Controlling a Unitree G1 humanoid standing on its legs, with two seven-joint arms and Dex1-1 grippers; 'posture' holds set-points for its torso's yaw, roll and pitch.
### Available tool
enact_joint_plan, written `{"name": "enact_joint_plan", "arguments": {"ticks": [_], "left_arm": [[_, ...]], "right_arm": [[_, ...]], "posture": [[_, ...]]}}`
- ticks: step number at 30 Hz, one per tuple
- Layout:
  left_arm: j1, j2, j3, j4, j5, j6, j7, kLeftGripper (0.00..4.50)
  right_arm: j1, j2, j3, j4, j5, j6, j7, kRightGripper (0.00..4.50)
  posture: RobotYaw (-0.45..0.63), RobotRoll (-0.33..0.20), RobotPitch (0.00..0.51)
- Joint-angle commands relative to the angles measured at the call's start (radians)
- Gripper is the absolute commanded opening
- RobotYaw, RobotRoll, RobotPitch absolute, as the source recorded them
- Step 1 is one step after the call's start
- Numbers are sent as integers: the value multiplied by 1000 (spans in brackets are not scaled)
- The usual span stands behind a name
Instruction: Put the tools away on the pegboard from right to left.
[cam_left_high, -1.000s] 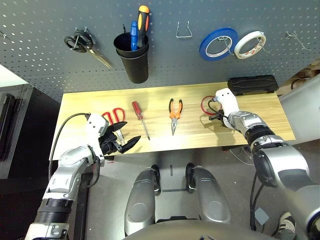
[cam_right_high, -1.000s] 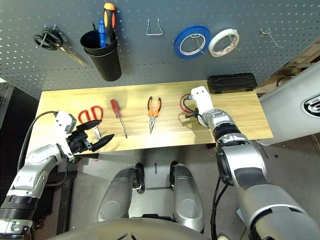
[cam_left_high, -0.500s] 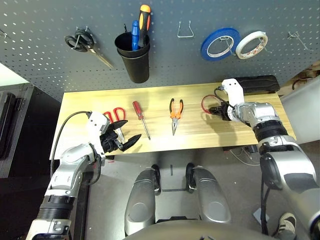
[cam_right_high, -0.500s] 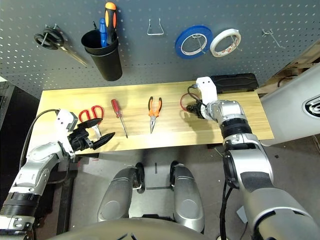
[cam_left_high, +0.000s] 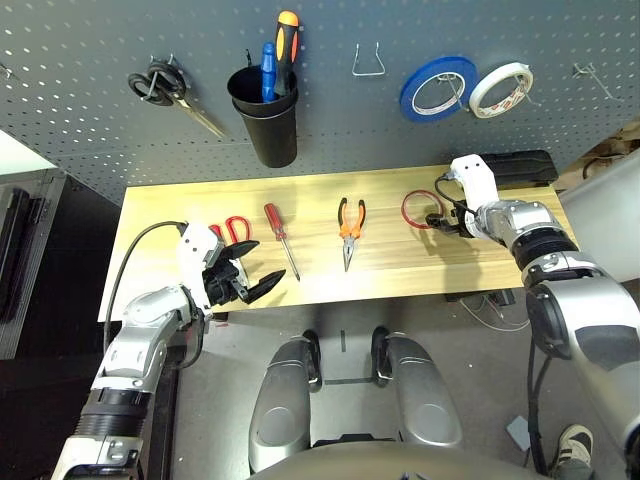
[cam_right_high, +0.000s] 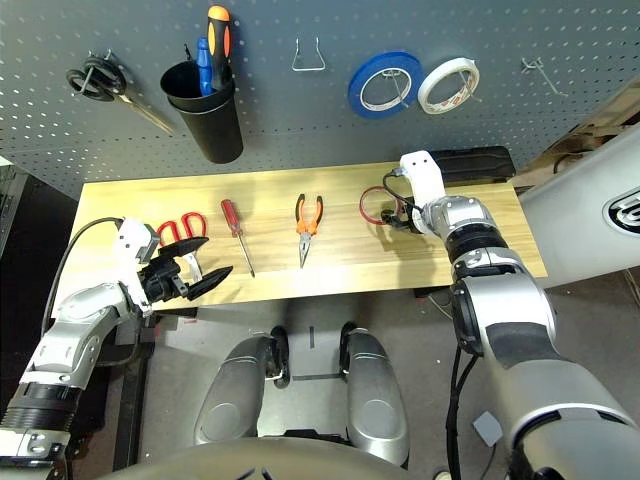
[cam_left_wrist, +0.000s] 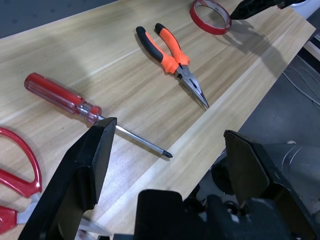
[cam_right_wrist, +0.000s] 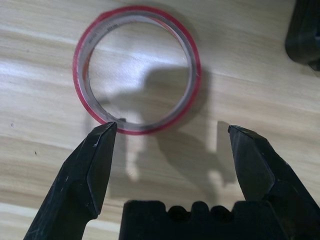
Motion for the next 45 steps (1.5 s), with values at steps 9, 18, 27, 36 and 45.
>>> {"name": "enact_joint_plan", "arguments": {"ticks": [9,18,27,36,45], "left_arm": [[67,6,3,-64,-4,27,9,4500],[80,4,6,-86,-8,41,26,4500],[101,5,11,-110,-12,47,37,4500],[126,1,14,-147,-18,52,35,4500],[103,-11,11,-145,-17,42,35,4500]], "right_arm": [[10,49,6,59,-33,-73,-42,4469],[-2,111,72,40,-80,-84,46,4469],[12,134,79,71,-101,-93,13,4469],[17,147,77,81,-109,-88,22,1756],[29,130,97,71,-137,-126,28,25]], "posture": [[79,0,297],[91,0,300],[103,0,303],[117,0,317],[110,0,309]]}}
